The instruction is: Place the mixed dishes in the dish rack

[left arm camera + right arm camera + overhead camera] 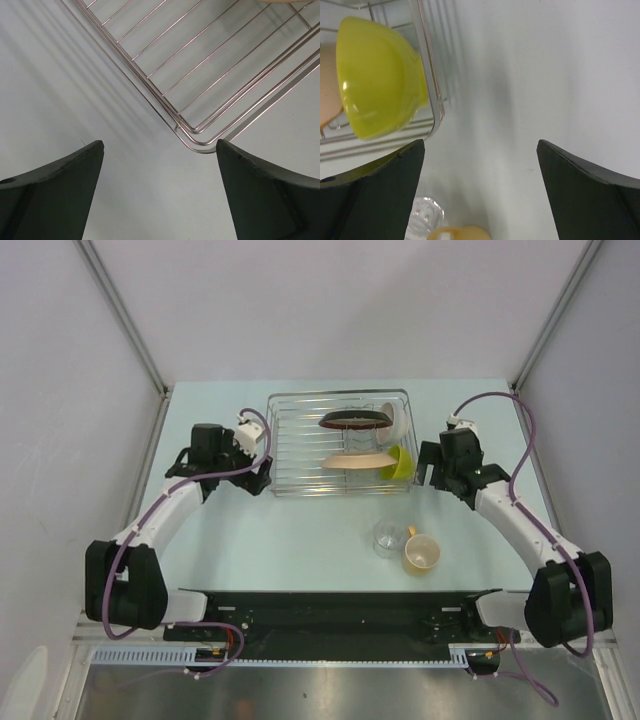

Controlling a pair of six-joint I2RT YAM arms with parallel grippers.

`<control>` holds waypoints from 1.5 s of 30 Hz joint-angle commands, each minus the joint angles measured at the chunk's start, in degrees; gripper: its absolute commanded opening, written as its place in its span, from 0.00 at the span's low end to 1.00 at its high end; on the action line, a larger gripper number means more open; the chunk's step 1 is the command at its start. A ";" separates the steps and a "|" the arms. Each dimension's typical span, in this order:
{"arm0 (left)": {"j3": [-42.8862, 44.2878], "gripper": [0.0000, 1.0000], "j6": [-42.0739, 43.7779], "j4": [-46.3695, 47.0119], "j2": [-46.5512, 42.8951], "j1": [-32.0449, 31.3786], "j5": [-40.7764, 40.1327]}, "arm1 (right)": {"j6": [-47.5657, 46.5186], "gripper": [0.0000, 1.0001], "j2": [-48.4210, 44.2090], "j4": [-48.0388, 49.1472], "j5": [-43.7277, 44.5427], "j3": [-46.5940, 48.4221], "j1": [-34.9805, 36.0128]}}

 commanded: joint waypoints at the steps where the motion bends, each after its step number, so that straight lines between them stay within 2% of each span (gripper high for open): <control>1: -0.46 1.00 0.80 -2.92 -3.20 -0.45 1.34 | 0.68 1.00 -6.95 -6.04 3.61 -0.82 5.90; 4: 1.64 1.00 0.10 -4.15 -4.61 -0.54 1.33 | -0.99 1.00 -11.69 -6.65 6.07 -0.82 13.17; 7: 4.54 1.00 -0.95 -6.08 -6.54 -0.36 2.03 | 0.85 1.00 -14.25 -9.02 3.89 -0.74 17.32; 9: 5.78 1.00 -1.48 -7.49 -8.12 -0.36 2.39 | 6.61 1.00 -15.21 -10.43 1.43 -1.00 17.16; 13: 8.94 1.00 -2.71 -9.42 -11.02 0.07 2.92 | 10.70 1.00 -14.78 -10.88 -10.51 -1.96 15.32; 15: 10.00 1.00 -3.41 -11.44 -12.86 0.34 3.44 | 11.22 1.00 -15.74 -9.73 -12.38 -2.75 17.77; 16: 10.87 1.00 -3.59 -12.06 -13.57 0.43 3.71 | 10.53 1.00 -17.31 -9.73 -11.77 -3.02 19.43; 18: 11.23 1.00 -3.94 -14.08 -15.94 0.52 3.80 | 9.65 0.99 -18.47 -11.91 1.26 -1.97 28.72; 19: 11.32 1.00 -3.94 -14.61 -16.73 0.60 3.62 | 9.91 1.00 -18.82 -13.93 8.81 -1.27 33.38; 20: 11.23 1.00 -3.51 -15.74 -17.53 0.69 3.45 | 11.39 1.00 -18.65 -18.91 22.38 0.13 37.51; 21: 11.23 1.00 -3.24 -16.36 -18.75 0.78 3.01 | 13.23 1.00 -18.56 -21.40 26.69 0.75 44.78; 22: 11.06 1.00 -2.98 -17.15 -19.20 0.95 2.83 | 14.55 1.00 -18.73 -22.90 28.47 1.11 46.24; 24: 10.71 1.00 -2.62 -17.51 -20.17 1.48 2.48 | 21.05 1.00 -20.75 -24.67 26.22 0.24 45.48; 26: 10.35 1.00 -3.23 -17.95 -20.61 1.66 2.57 | 17.23 1.00 -21.46 -21.36 17.74 -1.17 43.37; 28: 10.27 1.00 -3.76 -18.65 -21.22 1.74 3.09 | 14.49 1.00 -19.10 -20.98 15.66 -0.57 44.31; 32: 10.18 1.00 -4.56 -18.92 -22.80 1.75 2.57 | 16.67 0.98 -8.14 -25.28 25.21 1.63 54.15; 34: 10.18 1.00 -4.56 -19.44 -23.07 1.74 2.22 | 16.94 0.83 -5.48 -23.80 25.33 2.68 57.14; 36: 10.00 1.00 -4.73 -19.71 -23.51 1.66 2.30 | 16.68 0.77 -3.19 -22.31 25.15 3.22 58.29; 45: 8.60 1.00 -4.73 -20.06 -24.74 1.75 2.30 | 15.45 0.80 -1.86 -18.96 23.83 3.57 55.75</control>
